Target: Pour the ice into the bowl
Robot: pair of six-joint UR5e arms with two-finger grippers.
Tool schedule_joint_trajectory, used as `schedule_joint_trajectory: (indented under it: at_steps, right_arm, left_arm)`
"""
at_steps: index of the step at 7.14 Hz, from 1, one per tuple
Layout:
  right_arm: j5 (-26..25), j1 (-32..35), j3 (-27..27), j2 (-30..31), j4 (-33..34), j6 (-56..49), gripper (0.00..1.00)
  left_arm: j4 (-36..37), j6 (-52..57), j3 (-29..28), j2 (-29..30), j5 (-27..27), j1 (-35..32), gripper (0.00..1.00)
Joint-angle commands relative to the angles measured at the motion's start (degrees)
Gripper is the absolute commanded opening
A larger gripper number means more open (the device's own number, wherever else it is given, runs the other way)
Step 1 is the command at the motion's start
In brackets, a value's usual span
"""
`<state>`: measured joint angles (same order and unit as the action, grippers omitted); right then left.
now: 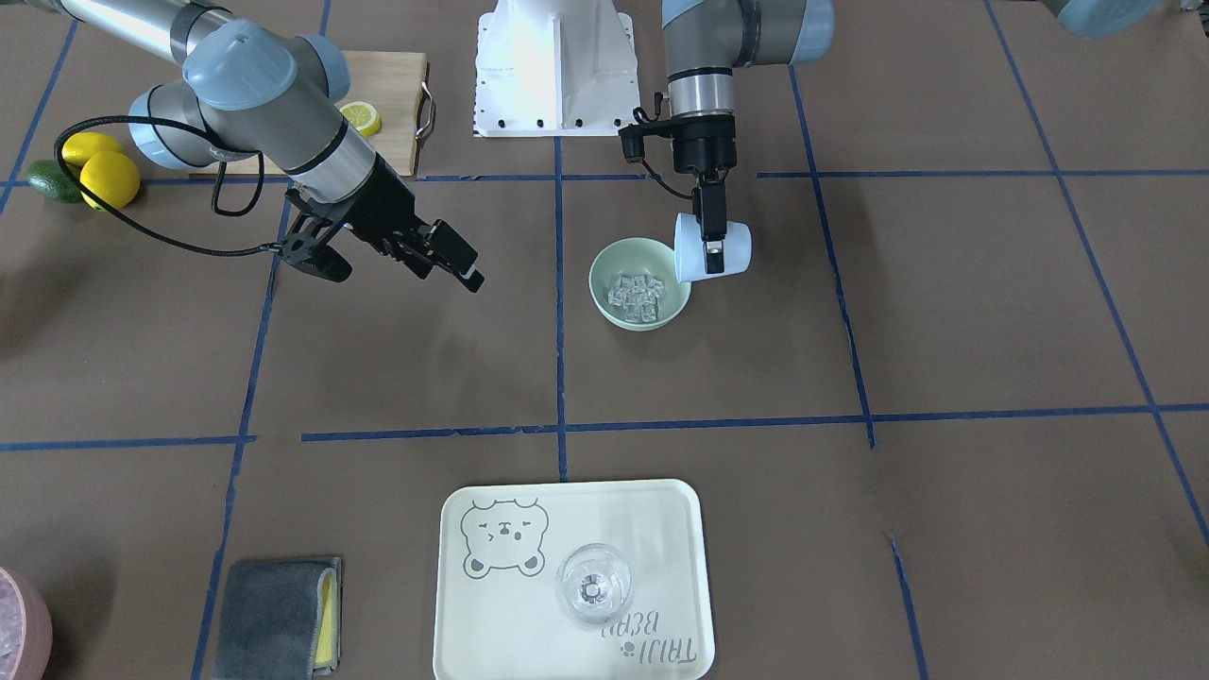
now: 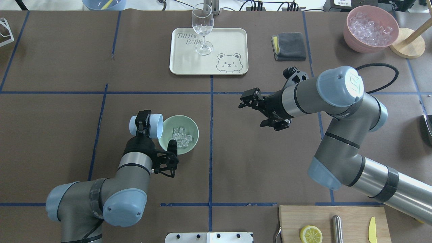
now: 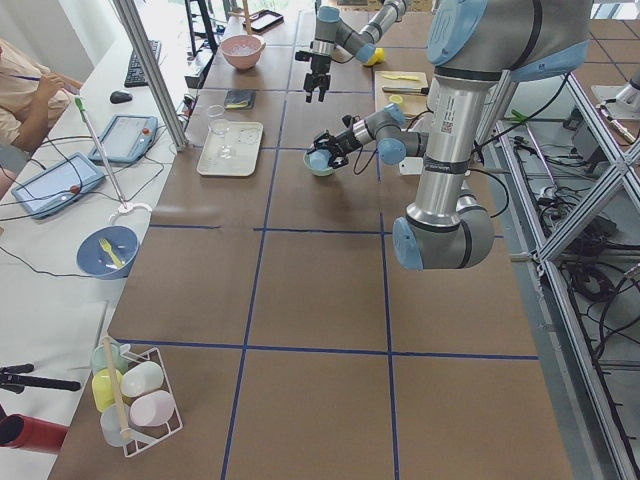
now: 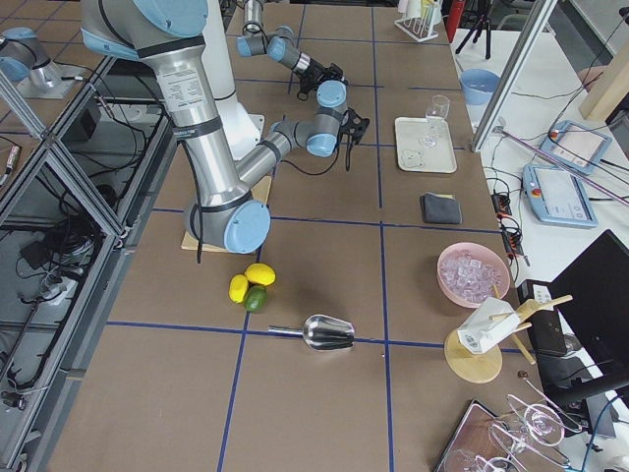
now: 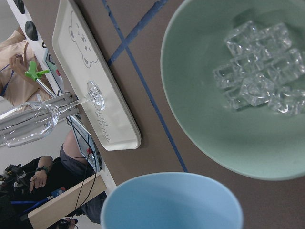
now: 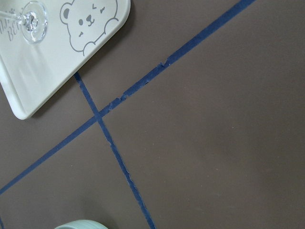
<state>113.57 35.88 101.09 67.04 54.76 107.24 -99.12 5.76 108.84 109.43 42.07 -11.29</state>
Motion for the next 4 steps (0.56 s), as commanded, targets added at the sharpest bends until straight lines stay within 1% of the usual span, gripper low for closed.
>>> schedule_joint_trajectory:
  at_steps: [1,2,3,4]
  right_arm:
    - [-0.01,-0.02,0.07,-0.25,0.0,0.08,1.0]
    - [-0.01,-0.02,0.16,-0.33,0.0,0.08,1.0]
    - [-0.1,-0.02,0.08,-0.34,0.0,-0.01,1.0]
    - [-1.32,-0.02,0.16,-0.34,0.0,-0.01,1.0]
  left_arm:
    - [0.06,-29.53,0.93,-2.47,5.01,-0.13,0.0]
    - [0.06,-47.68,0.93,-3.95,5.82,-0.04,0.0]
    - [0.06,-53.0,5.02,-9.19,7.48,-0.22,0.0]
    - [-0.02,-67.67,6.98,-12.81,7.5,-0.13,0.0]
